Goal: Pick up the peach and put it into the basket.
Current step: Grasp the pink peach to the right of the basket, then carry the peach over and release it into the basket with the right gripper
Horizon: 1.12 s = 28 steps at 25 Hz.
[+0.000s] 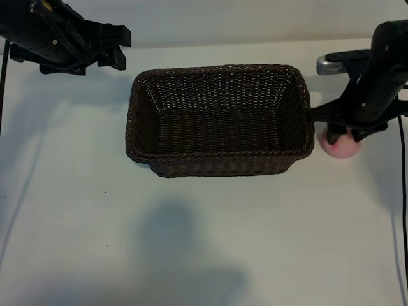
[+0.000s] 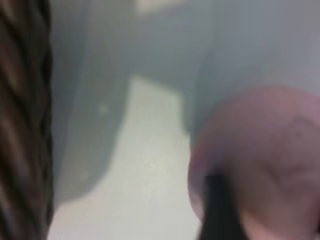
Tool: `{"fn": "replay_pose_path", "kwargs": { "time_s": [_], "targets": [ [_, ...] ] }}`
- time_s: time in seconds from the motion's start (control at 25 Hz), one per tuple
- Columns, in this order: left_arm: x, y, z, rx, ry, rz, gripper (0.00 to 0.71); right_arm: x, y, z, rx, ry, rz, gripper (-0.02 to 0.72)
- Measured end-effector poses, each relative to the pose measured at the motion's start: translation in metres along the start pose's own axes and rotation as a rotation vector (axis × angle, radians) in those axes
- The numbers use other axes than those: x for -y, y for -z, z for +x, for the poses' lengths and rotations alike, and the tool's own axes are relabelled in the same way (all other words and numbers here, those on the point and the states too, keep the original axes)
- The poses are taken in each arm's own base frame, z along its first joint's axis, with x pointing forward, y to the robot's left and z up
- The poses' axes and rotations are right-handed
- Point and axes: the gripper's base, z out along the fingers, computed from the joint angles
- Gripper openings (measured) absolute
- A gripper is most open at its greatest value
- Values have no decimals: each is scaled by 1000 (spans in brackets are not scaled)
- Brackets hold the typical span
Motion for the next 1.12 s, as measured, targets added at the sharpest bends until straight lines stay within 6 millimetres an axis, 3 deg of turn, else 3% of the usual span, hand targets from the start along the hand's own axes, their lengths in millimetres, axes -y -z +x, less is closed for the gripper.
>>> {"fn": "replay_pose_path", "kwargs": {
  "time_s": [0.16, 0.24, 0.4, 0.56, 0.88, 1.12],
  "targets": [
    [0, 0, 0, 0, 0, 0, 589, 0, 1, 0, 0, -1, -1, 110],
    [0, 0, 0, 0, 0, 0, 589, 0, 1, 0, -2, -1, -1, 58],
    [0, 0, 0, 0, 0, 0, 589, 0, 3, 1, -27, 0, 1, 41],
    [0, 0, 0, 0, 0, 0, 589, -3, 18, -9, -56, 6, -1, 41],
    [0, 0, 0, 0, 1, 0, 589, -9, 72, -40, -40, 45, 10, 41],
    [0, 0, 0, 0, 2, 0, 589, -11, 113, -41, 36, 54, 4, 41]
  ]
}}
